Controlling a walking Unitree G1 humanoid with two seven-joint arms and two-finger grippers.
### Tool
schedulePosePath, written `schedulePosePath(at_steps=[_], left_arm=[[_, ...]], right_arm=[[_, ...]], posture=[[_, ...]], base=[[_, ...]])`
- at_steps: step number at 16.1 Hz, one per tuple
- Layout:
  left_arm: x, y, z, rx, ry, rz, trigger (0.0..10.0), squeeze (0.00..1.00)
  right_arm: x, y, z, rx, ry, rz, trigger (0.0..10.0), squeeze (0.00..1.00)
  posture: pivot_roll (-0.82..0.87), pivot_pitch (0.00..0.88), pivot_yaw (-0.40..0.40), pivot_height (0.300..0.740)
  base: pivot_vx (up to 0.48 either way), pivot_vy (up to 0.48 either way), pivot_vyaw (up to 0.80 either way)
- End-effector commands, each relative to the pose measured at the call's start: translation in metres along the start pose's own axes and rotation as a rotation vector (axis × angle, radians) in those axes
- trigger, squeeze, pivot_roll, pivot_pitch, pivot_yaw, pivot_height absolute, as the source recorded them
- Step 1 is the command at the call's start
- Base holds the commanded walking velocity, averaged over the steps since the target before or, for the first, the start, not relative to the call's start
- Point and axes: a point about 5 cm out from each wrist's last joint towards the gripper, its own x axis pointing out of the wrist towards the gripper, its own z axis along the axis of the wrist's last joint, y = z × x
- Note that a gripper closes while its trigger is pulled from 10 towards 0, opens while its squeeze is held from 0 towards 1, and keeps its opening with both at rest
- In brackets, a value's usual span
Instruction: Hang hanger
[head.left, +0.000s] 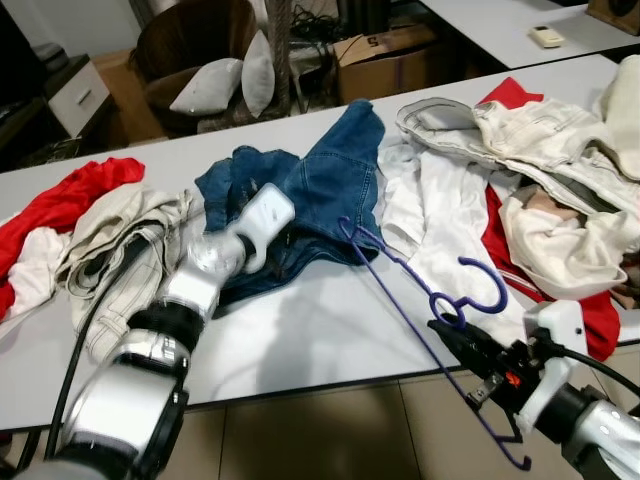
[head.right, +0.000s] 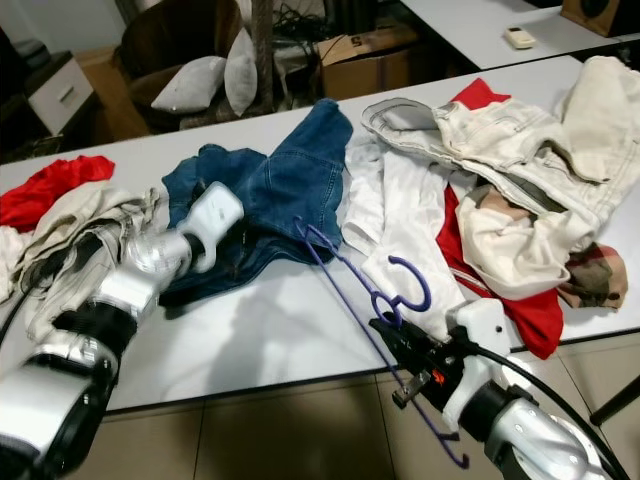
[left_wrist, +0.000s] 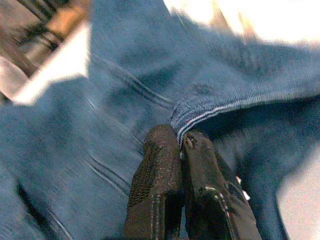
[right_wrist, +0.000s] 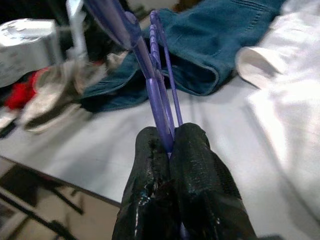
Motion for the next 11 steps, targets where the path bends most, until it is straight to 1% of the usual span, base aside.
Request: schedulePosePath(at_steps=[1,3,5,6,8,9,10,11], left_arm=[[-0.003,0.015,0.015,-0.011,-0.051,0.041,0.0,0.0],[-0.004,0.021,0.031,-0.01,-0.105,0.047,0.0,0.0],[-0.004,0.022,0.039,-0.02,-0.14,0.047,0.0,0.0],[-0.004,0.02,0.044,-0.027,-0.164,0.03,0.0,0.0],[-0.006,0.014,0.05,0.004,-0.189,-0.029,0.0,0.0],[-0.01,0.011,0.051,0.028,-0.191,-0.067,0.0,0.0],[-0.013,0.007,0.054,0.053,-0.19,-0.098,0.0,0.0],[-0.016,0.006,0.057,0.071,-0.193,-0.109,0.0,0.0]], right_arm=[[-0.001,0.006,0.007,0.007,-0.042,0.035,10.0,0.0],[-0.001,0.008,0.006,0.015,-0.029,0.051,10.0,0.0],[0.001,0.007,0.006,0.029,-0.024,0.059,10.0,0.0],[0.004,0.004,0.005,0.043,-0.01,0.049,10.0,0.0],[0.019,-0.004,0.003,0.089,-0.003,0.025,10.0,0.0],[0.035,-0.007,-0.001,0.112,0.01,0.053,10.0,0.0],[0.05,-0.016,-0.006,0.149,0.046,0.037,10.0,0.0],[0.062,-0.024,-0.009,0.186,0.062,0.007,10.0,0.0]], posture=[[-0.11,0.0,0.216,0.74],[-0.12,0.0,0.206,0.74],[-0.13,0.0,0.197,0.74],[-0.14,0.0,0.187,0.74],[-0.14,0.0,0.171,0.74],[-0.14,0.0,0.166,0.74],[-0.13,0.0,0.141,0.74],[-0.12,0.0,0.135,0.74]], base=[[0.0,0.0,0.0],[0.0,0.0,0.0],[0.0,0.0,0.0],[0.0,0.0,0.0],[0.0,0.0,0.0],[0.0,0.0,0.0],[0.0,0.0,0.0],[0.0,0.0,0.0]])
